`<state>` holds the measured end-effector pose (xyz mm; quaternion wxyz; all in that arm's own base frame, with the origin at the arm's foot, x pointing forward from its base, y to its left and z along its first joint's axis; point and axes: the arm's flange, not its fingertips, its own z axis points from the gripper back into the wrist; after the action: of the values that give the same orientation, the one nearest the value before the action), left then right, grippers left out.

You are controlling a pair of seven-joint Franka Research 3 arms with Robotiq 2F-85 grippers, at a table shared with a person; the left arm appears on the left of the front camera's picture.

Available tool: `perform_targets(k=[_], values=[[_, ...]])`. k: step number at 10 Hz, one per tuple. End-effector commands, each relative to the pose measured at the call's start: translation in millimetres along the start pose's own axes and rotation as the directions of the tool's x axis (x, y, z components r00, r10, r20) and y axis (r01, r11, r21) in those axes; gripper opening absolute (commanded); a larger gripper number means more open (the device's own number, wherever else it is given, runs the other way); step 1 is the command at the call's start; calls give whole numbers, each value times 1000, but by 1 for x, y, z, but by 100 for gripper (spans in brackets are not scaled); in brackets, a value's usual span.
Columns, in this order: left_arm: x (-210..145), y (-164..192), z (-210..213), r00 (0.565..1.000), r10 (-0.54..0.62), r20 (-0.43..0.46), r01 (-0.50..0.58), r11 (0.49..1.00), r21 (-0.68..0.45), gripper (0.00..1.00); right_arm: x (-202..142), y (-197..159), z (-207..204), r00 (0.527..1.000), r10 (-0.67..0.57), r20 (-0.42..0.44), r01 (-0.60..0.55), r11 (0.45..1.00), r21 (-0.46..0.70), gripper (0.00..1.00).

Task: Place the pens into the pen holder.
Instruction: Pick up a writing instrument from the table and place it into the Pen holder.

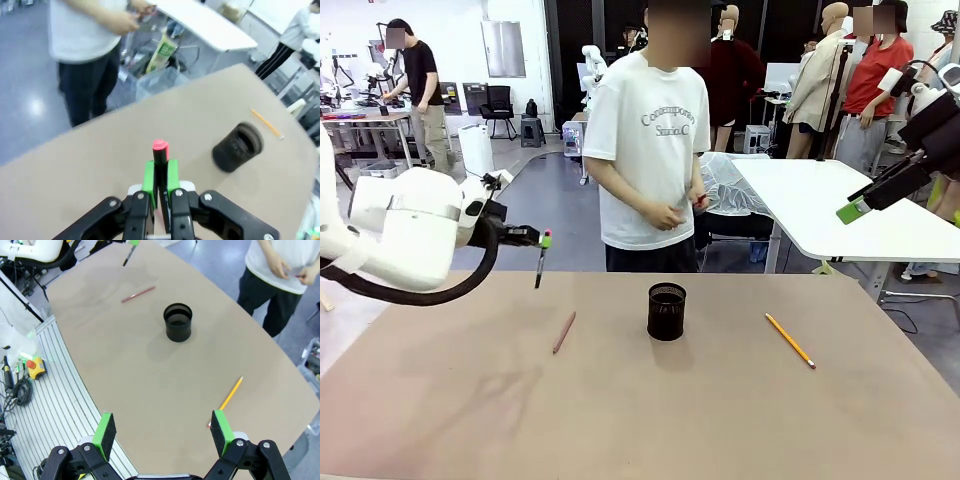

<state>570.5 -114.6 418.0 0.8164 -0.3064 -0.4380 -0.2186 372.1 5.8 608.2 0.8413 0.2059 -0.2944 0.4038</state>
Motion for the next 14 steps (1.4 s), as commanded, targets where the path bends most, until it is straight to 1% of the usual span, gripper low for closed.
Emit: perform_targets(k=[1,2,5,6,7,9,12,14], values=[[-2,-12,-9,981,-106,163,126,985,-119,0,2,1,0,1000,-3,16,2,1000,16,100],[1,-20,-14,968,-118,224,154,977,-151,0,2,1,0,1000,-3,16,2,1000,16,100],[4,-41,-23,932,-155,327,240,941,-238,0,2,1,0,1000,-3,16,2,1000,16,100],[6,-46,-24,925,-149,351,251,930,-267,0,2,1,0,1000,-3,16,2,1000,16,100],[8,-53,-24,921,-138,363,255,920,-298,0,2,1,0,1000,-3,16,2,1000,16,100],[11,-61,-20,918,-137,373,266,910,-319,0,2,1,0,1000,-3,16,2,1000,16,100],[19,-64,-1,905,-159,396,298,899,-320,0,2,1,0,1000,-3,16,2,1000,16,100],[21,-60,11,904,-183,388,311,902,-300,0,2,1,0,1000,-3,16,2,1000,16,100]])
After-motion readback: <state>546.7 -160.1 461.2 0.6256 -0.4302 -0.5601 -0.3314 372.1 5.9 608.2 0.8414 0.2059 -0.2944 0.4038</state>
